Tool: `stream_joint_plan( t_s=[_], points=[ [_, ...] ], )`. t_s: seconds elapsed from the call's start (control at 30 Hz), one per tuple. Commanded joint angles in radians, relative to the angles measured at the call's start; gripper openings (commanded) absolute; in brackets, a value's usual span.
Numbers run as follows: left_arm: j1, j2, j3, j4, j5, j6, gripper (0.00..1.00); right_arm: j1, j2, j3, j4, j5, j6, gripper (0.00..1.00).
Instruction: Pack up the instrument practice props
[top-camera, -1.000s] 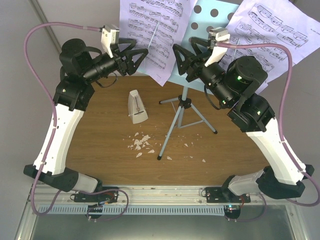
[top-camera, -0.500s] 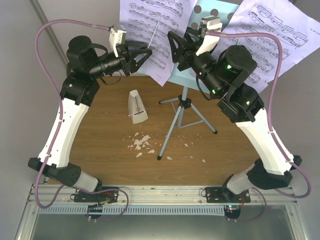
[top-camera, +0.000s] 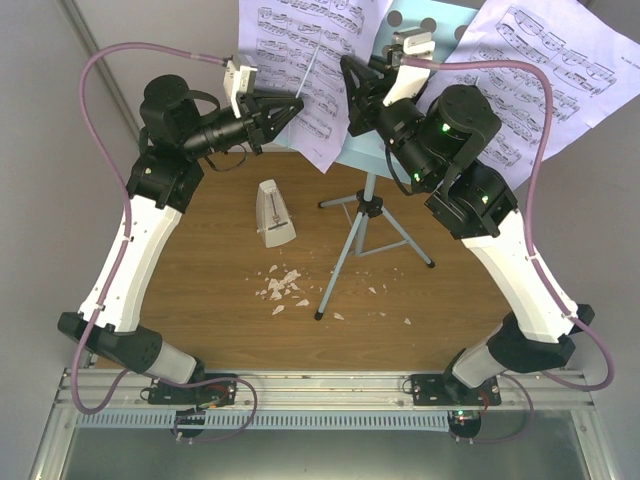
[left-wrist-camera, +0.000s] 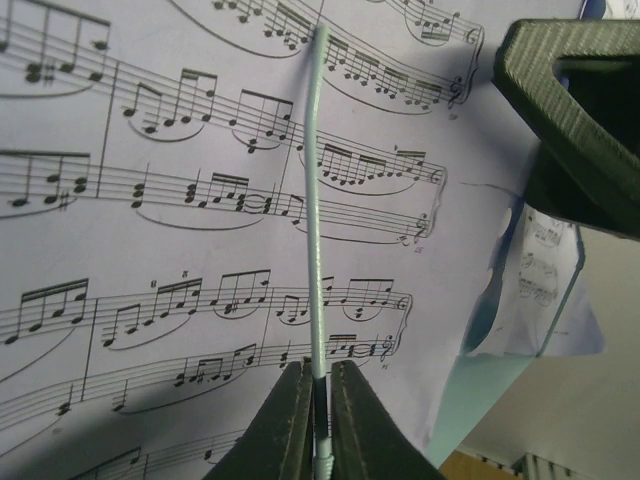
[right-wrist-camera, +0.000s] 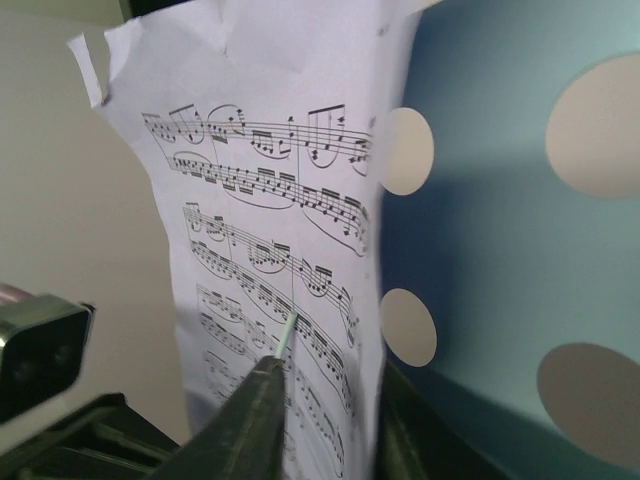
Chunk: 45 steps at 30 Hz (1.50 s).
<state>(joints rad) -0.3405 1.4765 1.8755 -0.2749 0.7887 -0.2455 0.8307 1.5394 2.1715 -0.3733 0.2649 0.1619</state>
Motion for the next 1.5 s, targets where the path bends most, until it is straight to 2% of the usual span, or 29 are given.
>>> stream_joint_plan(
  t_s=[0.0, 0.03, 0.07, 0.27, 0.5, 0.8, 0.87, 1.0, 1.13, 1.27, 1.3, 1.37, 1.43, 1.47],
  points=[
    [-0.001, -0.010, -0.015, 0.061, 0.007, 0.002, 0.01, 0.008, 0.008, 0.030, 0.028, 0.015, -0.021, 0.08],
    [-0.002, -0.012, -0.020, 0.063, 0.004, 0.002, 0.00, 0.008, 0.008, 0.030, 0.030, 0.015, -0.025, 0.02],
    [0.000, -0.015, -0.026, 0.066, 0.000, 0.002, 0.00, 0.008, 0.008, 0.029, 0.030, 0.014, -0.026, 0.01],
    [0.010, -0.048, -0.108, 0.146, 0.001, 0.002, 0.00, 0.007, -0.015, 0.010, 0.066, 0.035, -0.031, 0.00],
    [0.032, -0.092, -0.210, 0.267, 0.017, -0.043, 0.00, 0.007, -0.162, -0.163, 0.254, 0.113, -0.059, 0.01],
    [0.045, -0.113, -0.261, 0.350, 0.025, -0.080, 0.00, 0.007, -0.214, -0.182, 0.303, 0.138, -0.084, 0.00],
    [0.050, -0.110, -0.260, 0.348, 0.022, -0.091, 0.00, 0.007, -0.258, -0.232, 0.364, 0.088, -0.086, 0.00],
    [0.062, -0.093, -0.245, 0.329, 0.016, -0.118, 0.00, 0.005, -0.375, -0.349, 0.498, -0.152, -0.068, 0.00],
    [0.066, -0.075, -0.235, 0.322, 0.018, -0.144, 0.00, 0.005, -0.453, -0.371, 0.498, -0.338, -0.031, 0.00],
    [0.070, -0.063, -0.226, 0.318, 0.015, -0.160, 0.00, 0.006, -0.520, -0.410, 0.484, -0.414, -0.009, 0.00],
    [0.072, -0.062, -0.225, 0.319, 0.015, -0.162, 0.01, 0.005, -0.529, -0.408, 0.462, -0.426, -0.010, 0.00],
    [0.075, -0.064, -0.225, 0.318, 0.015, -0.162, 0.13, 0.006, -0.539, -0.398, 0.409, -0.448, -0.010, 0.01],
    [0.078, -0.074, -0.225, 0.315, 0.017, -0.152, 0.31, 0.005, -0.548, -0.396, 0.358, -0.470, -0.009, 0.01],
    [0.079, -0.081, -0.226, 0.308, 0.015, -0.144, 0.45, 0.005, -0.551, -0.397, 0.332, -0.473, -0.009, 0.01]
  ],
)
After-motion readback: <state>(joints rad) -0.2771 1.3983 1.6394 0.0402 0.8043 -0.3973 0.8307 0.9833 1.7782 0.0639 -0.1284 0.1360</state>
